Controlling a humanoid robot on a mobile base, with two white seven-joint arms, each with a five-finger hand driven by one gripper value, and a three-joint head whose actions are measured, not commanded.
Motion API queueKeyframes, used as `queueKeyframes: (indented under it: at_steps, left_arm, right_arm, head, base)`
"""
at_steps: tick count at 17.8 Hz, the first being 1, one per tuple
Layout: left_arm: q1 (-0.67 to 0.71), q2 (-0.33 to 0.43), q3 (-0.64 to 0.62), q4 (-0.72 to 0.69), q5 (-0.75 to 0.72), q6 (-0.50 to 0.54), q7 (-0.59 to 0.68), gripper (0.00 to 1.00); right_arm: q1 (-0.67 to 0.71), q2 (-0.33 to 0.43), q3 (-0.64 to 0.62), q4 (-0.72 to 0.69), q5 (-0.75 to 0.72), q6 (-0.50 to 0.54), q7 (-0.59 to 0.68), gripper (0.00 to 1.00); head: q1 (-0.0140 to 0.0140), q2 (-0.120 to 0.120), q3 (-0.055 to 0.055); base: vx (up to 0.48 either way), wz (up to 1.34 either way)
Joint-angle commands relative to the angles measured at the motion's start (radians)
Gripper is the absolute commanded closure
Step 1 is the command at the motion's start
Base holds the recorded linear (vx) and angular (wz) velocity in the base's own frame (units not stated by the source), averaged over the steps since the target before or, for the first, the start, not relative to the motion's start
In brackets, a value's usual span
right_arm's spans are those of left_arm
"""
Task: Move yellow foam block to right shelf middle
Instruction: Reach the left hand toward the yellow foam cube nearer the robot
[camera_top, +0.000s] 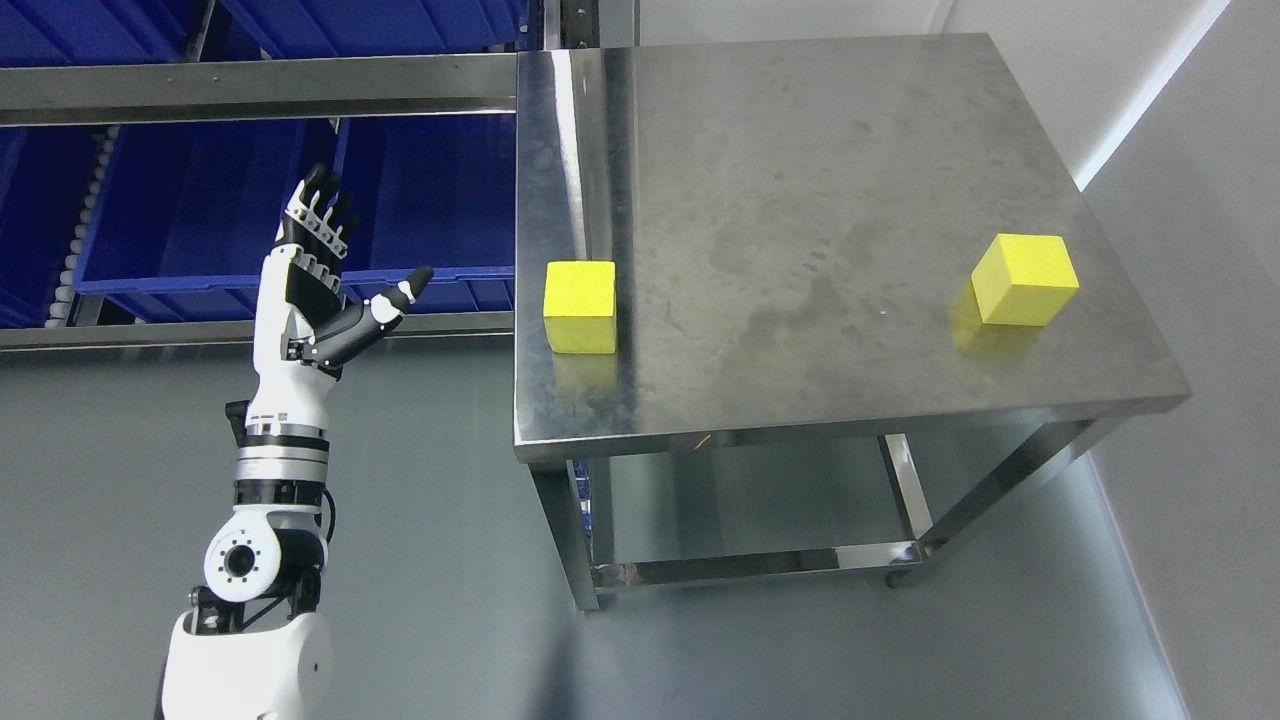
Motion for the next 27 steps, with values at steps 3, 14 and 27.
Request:
queueKeyframes:
  at_steps: [3, 14, 27]
  left_arm:
    - [-0.003, 0.017, -0.002, 0.000, 0.000, -0.001, 0.001, 0.00]
    - [-0.059, 0.274, -0.021, 0.035, -0.009, -0.091, -0.428, 0.00]
    - [-0.328, 0.270, -0.205, 0.312, -0.206, 0.027, -0.625, 0.00]
  right_arm:
    - [-0.003, -0.017, 0.000, -0.017, 0.000, 0.001, 0.000, 0.00]
    - [-0.003, -0.017, 0.000, -0.017, 0.000, 0.001, 0.000, 0.00]
    - [-0.003, -0.017, 0.000, -0.017, 0.000, 0.001, 0.000, 0.00]
  head:
    - [0.0000, 0.000, 0.000]
    - [0.0000, 0.000, 0.000]
    - [0.0000, 0.000, 0.000]
  base:
    - [0.000, 0.00]
    - [0.000, 0.00]
    - [0.000, 0.00]
